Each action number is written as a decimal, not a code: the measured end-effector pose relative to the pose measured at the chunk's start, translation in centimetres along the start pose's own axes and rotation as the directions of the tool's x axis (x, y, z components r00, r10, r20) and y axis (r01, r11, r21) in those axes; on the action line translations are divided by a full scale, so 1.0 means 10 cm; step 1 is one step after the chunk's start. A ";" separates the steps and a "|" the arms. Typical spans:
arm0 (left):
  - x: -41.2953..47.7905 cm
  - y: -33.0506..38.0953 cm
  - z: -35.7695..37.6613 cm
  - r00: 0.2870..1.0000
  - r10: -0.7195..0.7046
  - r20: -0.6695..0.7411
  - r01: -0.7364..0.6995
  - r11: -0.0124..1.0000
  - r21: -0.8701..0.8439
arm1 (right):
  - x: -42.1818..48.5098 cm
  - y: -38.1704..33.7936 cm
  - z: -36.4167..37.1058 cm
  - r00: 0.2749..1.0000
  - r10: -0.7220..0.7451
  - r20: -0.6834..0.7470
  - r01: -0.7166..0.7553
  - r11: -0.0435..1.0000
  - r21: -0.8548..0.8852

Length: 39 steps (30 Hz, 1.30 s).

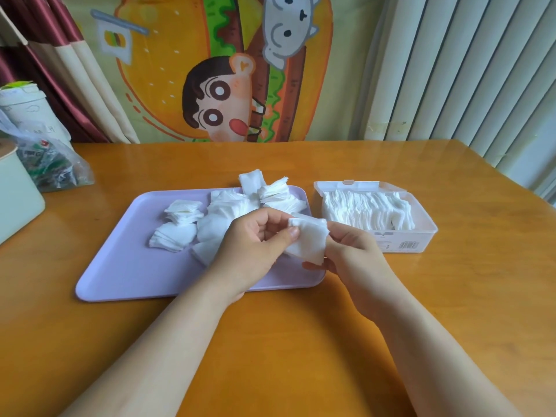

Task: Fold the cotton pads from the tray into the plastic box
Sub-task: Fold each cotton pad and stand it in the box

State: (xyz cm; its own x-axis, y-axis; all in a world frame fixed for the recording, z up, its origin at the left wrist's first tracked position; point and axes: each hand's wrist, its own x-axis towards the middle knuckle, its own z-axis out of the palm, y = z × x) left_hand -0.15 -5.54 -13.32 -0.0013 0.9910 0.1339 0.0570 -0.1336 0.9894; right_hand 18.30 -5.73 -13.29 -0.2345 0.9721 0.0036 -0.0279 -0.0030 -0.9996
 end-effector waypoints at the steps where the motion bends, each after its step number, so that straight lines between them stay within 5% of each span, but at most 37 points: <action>1: 0.00 0.00 0.00 1.000 0.003 -0.015 -0.003 1.000 -0.006 | 0.00 0.00 0.00 1.000 0.001 0.005 -0.001 1.000 -0.004; 6: -0.02 -0.02 0.00 0.997 -0.010 -0.077 0.010 1.000 0.002 | 0.00 -0.02 -0.03 0.998 0.012 0.063 -0.020 0.993 0.120; 13: -0.06 0.02 -0.05 0.993 -0.110 0.048 0.113 0.990 -0.078 | -0.05 0.00 0.03 0.996 -0.085 0.041 0.086 0.996 -0.014; 20: -0.08 0.01 -0.03 0.993 -0.093 0.073 0.102 0.986 -0.135 | -0.07 -0.03 0.05 0.955 -0.101 -0.278 0.105 0.994 0.001; 25: -0.08 -0.02 0.01 0.995 -0.095 0.003 0.094 0.984 -0.154 | -0.07 -0.04 0.07 0.914 -0.129 -0.383 0.113 0.992 -0.064; 32: -0.08 -0.02 -0.01 0.992 -0.118 -0.042 0.107 0.974 -0.198 | -0.08 -0.04 0.06 0.891 -0.179 -0.417 0.154 0.984 -0.094; 39: -0.06 -0.03 -0.03 0.991 -0.112 -0.070 0.101 0.985 -0.143 | -0.08 -0.12 -0.01 0.958 -0.089 -0.273 0.093 0.996 0.002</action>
State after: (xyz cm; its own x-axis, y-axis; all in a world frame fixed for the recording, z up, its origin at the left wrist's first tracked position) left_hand -0.51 -6.11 -13.72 -0.0779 0.9966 0.0262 -0.0870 -0.0329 0.9957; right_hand 18.61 -6.47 -12.08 0.0431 0.9955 0.0849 -0.0520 0.0871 -0.9948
